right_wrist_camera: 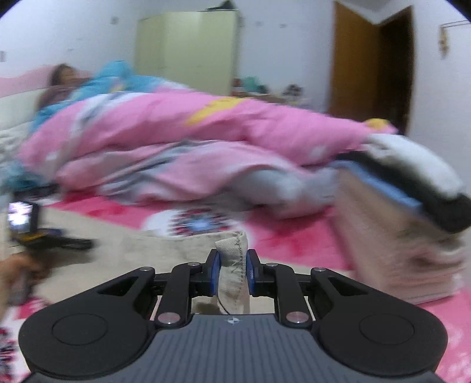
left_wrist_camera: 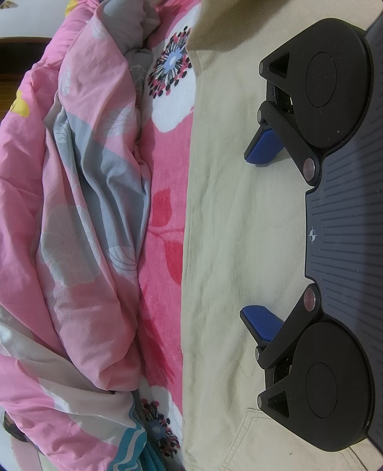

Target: Fold clothes

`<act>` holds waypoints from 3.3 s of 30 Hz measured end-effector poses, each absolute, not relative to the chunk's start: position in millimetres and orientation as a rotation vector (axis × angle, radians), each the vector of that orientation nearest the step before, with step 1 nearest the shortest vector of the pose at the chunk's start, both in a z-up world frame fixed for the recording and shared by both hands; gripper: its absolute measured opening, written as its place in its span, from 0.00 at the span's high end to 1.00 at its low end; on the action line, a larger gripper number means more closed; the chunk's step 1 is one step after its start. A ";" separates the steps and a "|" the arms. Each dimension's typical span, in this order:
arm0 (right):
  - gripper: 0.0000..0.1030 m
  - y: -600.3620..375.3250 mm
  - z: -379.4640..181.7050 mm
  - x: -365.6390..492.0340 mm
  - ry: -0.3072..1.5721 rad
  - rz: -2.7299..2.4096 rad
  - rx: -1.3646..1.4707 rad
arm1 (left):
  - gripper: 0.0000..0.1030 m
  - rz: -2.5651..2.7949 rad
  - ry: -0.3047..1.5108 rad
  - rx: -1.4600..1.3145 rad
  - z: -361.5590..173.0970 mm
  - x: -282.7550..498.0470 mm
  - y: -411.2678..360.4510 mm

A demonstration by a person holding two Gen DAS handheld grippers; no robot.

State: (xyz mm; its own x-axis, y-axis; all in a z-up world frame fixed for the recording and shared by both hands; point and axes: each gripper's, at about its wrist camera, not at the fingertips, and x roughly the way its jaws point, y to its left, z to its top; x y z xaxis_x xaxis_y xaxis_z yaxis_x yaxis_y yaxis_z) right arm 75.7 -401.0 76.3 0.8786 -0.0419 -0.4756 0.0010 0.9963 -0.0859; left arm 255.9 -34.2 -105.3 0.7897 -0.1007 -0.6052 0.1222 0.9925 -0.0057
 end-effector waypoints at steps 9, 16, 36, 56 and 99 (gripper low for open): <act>0.82 -481.7 24.8 144.6 0.566 -0.214 -0.106 | 0.00 -0.114 0.651 0.047 -105.4 255.7 -36.1; 0.83 -502.6 -21.3 178.8 0.637 -0.252 -0.146 | 0.00 -0.113 0.652 0.051 -105.4 255.7 -35.9; 0.90 -510.3 -38.7 192.1 0.643 -0.354 -0.221 | 0.00 -0.113 0.651 0.053 -105.8 255.6 -36.5; 0.63 -515.7 -26.9 103.2 0.621 -0.332 0.206 | 0.00 -0.113 0.650 0.053 -106.1 255.4 -36.8; 1.00 -408.5 -33.7 261.7 0.839 0.200 -0.714 | 0.00 -0.108 0.648 0.029 -102.2 254.9 -32.5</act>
